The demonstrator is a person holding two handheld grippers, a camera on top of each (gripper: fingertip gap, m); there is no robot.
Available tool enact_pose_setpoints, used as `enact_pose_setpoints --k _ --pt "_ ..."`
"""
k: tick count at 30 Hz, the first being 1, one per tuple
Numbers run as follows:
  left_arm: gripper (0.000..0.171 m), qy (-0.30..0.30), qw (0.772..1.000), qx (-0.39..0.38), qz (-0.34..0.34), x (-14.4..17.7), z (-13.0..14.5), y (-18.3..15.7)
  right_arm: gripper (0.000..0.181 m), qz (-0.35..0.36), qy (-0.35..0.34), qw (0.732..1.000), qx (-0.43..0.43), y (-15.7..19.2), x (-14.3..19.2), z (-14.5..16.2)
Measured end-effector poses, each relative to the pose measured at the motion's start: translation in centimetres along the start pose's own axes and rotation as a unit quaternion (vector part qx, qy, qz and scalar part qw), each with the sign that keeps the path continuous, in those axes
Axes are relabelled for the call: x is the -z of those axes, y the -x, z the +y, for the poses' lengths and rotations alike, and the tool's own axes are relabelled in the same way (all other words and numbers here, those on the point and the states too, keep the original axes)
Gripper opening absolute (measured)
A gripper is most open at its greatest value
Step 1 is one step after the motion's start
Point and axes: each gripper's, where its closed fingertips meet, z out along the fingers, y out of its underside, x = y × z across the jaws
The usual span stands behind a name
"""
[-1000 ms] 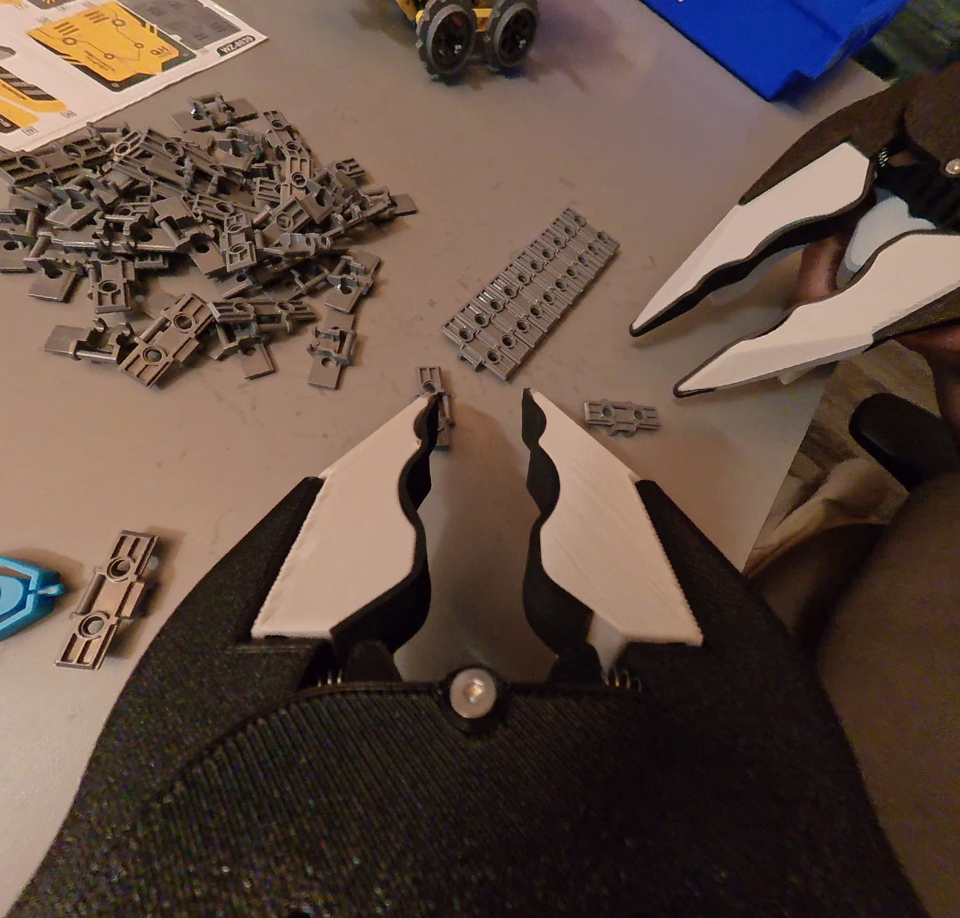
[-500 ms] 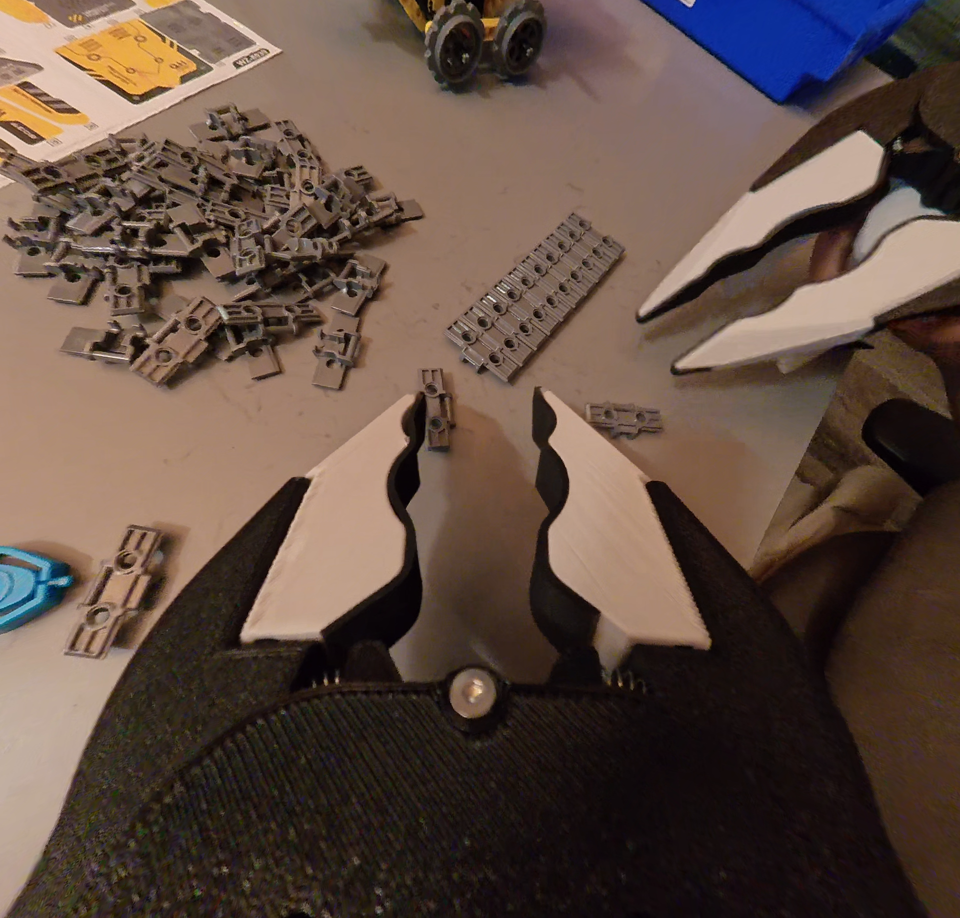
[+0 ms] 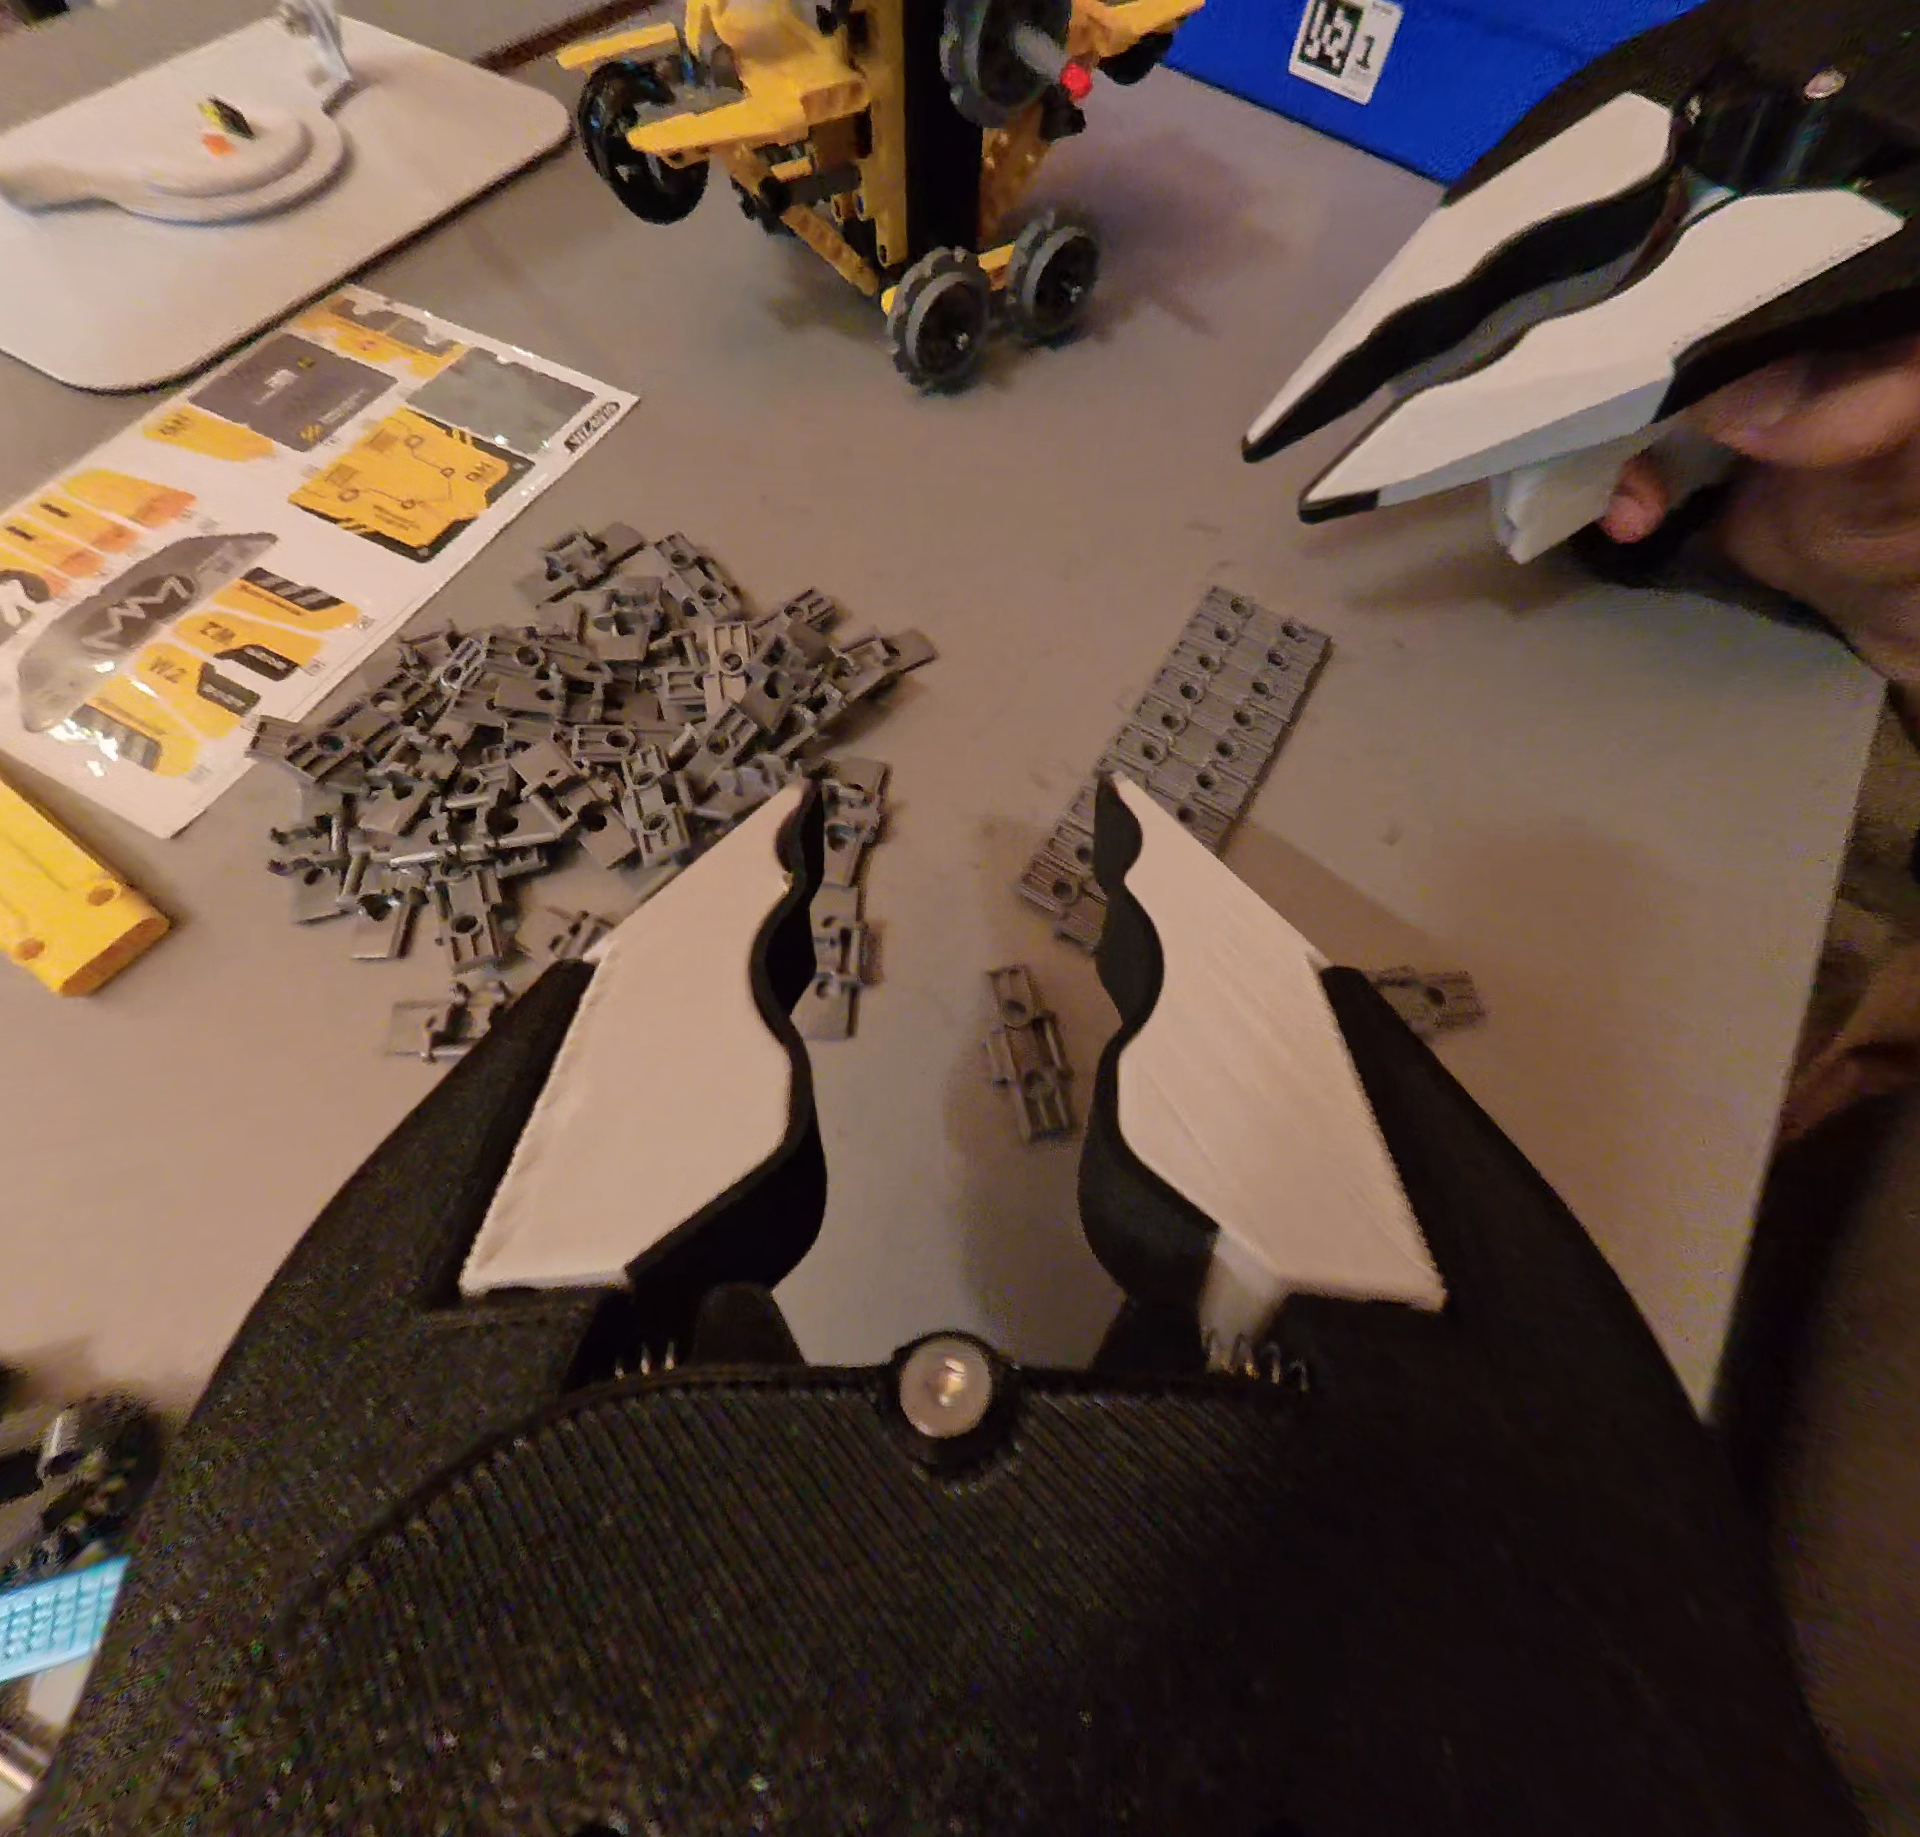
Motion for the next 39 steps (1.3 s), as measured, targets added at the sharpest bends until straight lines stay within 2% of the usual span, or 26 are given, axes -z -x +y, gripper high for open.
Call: enact_pose_setpoints --k 4,12,39 --pt "0.05 -0.019 1.0 -0.011 -0.015 -0.6 0.5 0.8 0.016 0.01 -0.011 1.0 0.009 -0.1 0.2 -0.3" --pt "0.05 -0.055 0.998 0.013 -0.012 0.3 -0.1 1.5 0.017 0.029 0.049 0.998 0.016 -0.5 -1.1 1.3" --pt "0.056 -0.042 0.999 0.007 -0.025 0.0 0.3 1.6 0.026 0.026 0.06 0.998 0.021 -0.3 -1.2 1.6"
